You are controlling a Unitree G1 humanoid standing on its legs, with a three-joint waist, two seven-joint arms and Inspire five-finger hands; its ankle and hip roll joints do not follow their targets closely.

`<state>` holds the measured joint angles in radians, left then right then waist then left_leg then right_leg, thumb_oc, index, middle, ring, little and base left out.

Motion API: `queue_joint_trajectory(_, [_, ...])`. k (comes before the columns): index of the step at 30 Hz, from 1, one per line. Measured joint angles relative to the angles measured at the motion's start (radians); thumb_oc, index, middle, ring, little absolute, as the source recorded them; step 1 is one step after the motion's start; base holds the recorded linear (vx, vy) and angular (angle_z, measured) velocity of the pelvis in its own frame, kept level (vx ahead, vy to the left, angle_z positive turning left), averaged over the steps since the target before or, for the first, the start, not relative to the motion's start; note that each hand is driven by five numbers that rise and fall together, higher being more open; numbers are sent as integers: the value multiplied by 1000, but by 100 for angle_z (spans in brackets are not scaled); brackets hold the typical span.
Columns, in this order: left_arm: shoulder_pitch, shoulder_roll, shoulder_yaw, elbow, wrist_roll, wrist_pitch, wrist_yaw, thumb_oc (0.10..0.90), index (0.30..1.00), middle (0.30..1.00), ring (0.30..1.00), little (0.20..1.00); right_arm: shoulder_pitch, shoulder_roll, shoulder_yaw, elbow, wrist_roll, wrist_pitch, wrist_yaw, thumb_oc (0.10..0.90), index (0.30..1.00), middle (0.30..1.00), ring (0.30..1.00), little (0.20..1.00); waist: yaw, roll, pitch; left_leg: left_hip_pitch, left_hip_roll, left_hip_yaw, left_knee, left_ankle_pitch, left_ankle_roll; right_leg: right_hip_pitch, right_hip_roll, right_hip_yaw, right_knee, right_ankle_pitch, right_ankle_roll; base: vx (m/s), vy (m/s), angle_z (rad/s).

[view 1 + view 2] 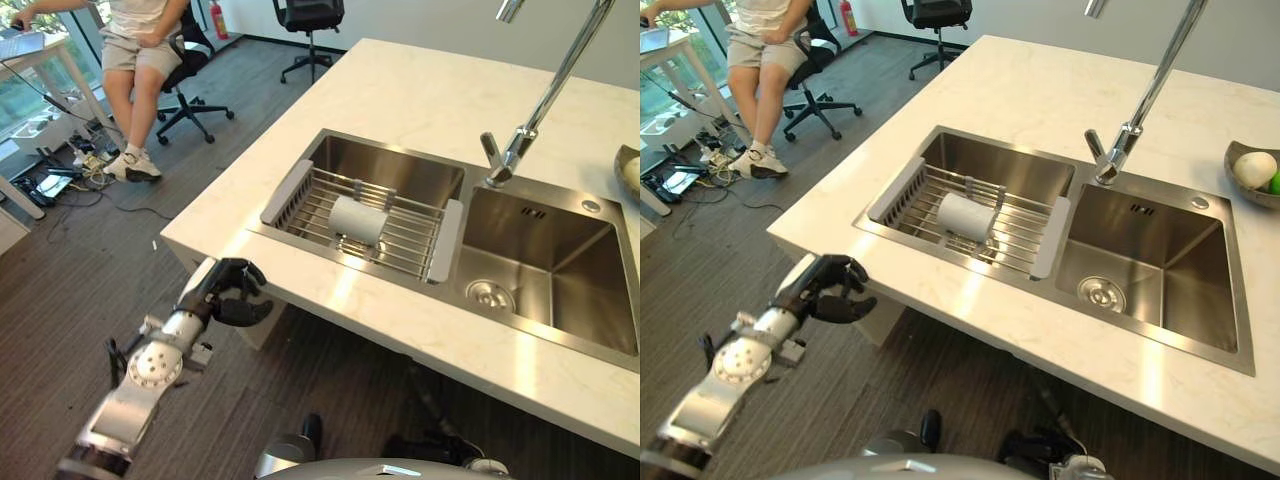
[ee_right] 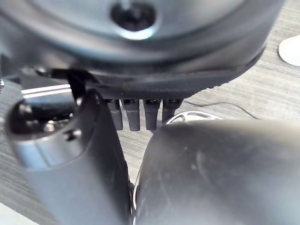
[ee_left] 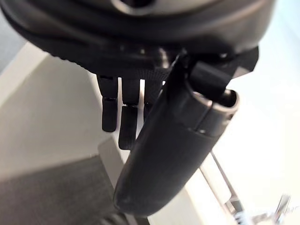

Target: Place the dishes in the dishwasher.

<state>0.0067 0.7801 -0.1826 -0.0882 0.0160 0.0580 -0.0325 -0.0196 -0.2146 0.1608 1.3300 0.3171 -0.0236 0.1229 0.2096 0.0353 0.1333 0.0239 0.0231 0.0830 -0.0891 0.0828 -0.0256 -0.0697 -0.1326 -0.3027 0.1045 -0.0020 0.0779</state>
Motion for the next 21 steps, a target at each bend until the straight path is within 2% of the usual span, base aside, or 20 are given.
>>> queue_joint_trajectory(1, [-143, 62, -43, 1, 139, -6, -48, 800, 900, 900, 900, 900, -3, -6, 35, -1, -2, 4, 0, 800, 900, 900, 900, 900, -3, 7, -13, 1, 0, 12, 0, 2, -3, 9, 0, 1, -15, 4, 6, 24, -14, 8])
queue_joint_trajectory(2, [-195, 118, -106, 0, 178, -23, -78, 800, 900, 900, 900, 900, -7, -13, 60, -1, -2, 6, 1, 800, 900, 900, 900, 900, -11, 16, -18, 4, 0, 19, 0, 4, -5, 17, 0, 1, -28, 5, 8, 24, -12, -8])
queue_joint_trajectory(3, [-219, 125, -126, 0, 195, -43, -80, 800, 900, 900, 900, 900, -8, -16, 60, -1, -2, 6, 3, 800, 900, 900, 900, 900, -18, 24, -24, 6, -2, 25, 0, 2, -4, 18, -1, 3, -33, 6, 9, 22, -6, -23])
queue_joint_trajectory(4, [-268, 89, -126, 1, 213, -61, -60, 800, 900, 900, 900, 900, -8, -20, 61, -4, -2, 9, 6, 800, 900, 900, 900, 900, -28, 29, -31, 9, -4, 42, 0, 1, -2, 18, -4, 9, -36, 9, 14, 25, -5, -31])
queue_joint_trajectory(5, [-326, 55, -129, 0, 227, -82, -52, 800, 900, 900, 900, 900, -8, -19, 71, -13, -2, 13, 7, 800, 900, 900, 900, 900, -43, 23, -40, 12, -4, 52, -1, -1, 1, 15, -5, 13, -34, 12, 18, 20, -2, -35])
queue_joint_trajectory(8, [-415, 21, -128, -2, 233, -126, -29, 800, 900, 900, 900, 900, -7, -6, 98, -30, -4, 18, 10, 800, 900, 900, 900, 900, -77, 7, -86, 19, 4, 105, -6, -14, 8, -21, -12, 23, 20, 11, 17, 23, 4, -58])
queue_joint_trajectory(9, [-430, -8, -125, -2, 232, -141, -7, 800, 900, 900, 900, 900, -5, 5, 96, -30, -3, 18, 12, 800, 900, 900, 900, 900, -107, -1, -114, 40, 6, 126, -7, -29, 3, -29, -16, 26, 30, 15, 12, 19, 10, -71])
queue_joint_trajectory(11, [-428, -68, -125, -6, 219, -157, -6, 800, 900, 900, 900, 900, 2, 3, 96, -31, -2, 18, 23, 800, 900, 900, 900, 900, -130, 10, -151, 47, 10, 118, -6, -46, -4, -23, -2, 30, 2, 26, -3, 16, 12, -53])
queue_joint_trajectory(13, [-427, -122, -131, -16, 184, -174, -10, 800, 900, 900, 900, 900, 0, -3, 94, -35, -1, 20, 26, 800, 900, 900, 900, 900, -148, 23, -152, 58, 18, 119, 0, -46, -3, 1, 15, 28, -43, 51, -18, 24, 24, -25])
queue_joint_trajectory(15, [-420, -231, -160, -6, 64, -182, -11, 800, 900, 900, 900, 900, 4, -19, 94, -38, -1, 21, 27, 800, 900, 900, 900, 900, -163, 34, -149, 79, 30, 102, 4, -46, 8, 56, 40, 27, -118, 75, -24, 21, 31, -8])
queue_joint_trajectory(18, [-420, -249, -180, 2, 12, -180, -10, 800, 900, 900, 900, 900, 11, -23, 93, -28, -2, 22, 27, 800, 900, 900, 900, 900, -164, 36, -138, 93, 35, 57, 2, -48, 7, 112, 57, 29, -211, 109, -27, 13, 30, -8])
queue_joint_trajectory(21, [-409, -249, -174, 4, -29, -178, -5, 800, 900, 900, 900, 900, 39, -40, 77, -24, 1, 21, 25, 800, 900, 900, 900, 900, -162, 51, -115, 108, 38, 47, 2, -48, 7, 129, 60, 29, -211, 100, -32, 15, 42, -2])
